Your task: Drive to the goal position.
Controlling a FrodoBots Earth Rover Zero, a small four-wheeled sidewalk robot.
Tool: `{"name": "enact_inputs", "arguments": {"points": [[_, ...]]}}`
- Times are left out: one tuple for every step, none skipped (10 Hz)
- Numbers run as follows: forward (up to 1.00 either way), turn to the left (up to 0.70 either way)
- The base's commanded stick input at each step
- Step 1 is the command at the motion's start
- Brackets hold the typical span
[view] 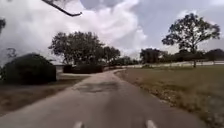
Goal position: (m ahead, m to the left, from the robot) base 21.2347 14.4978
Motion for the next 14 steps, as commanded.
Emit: {"name": "enact_inputs", "arguments": {"points": [[0.85,0.0],[0.85,0.0],[0.85,0.0],[0.85,0.0],[0.85,0.0],[0.85,0.0],[0.85,0.0],[0.85,0.0],[0.85,0.0],[0.85,0.0],[0.85,0.0],[0.85,0.0],[0.85,0.0],[0.85,0.0]]}}
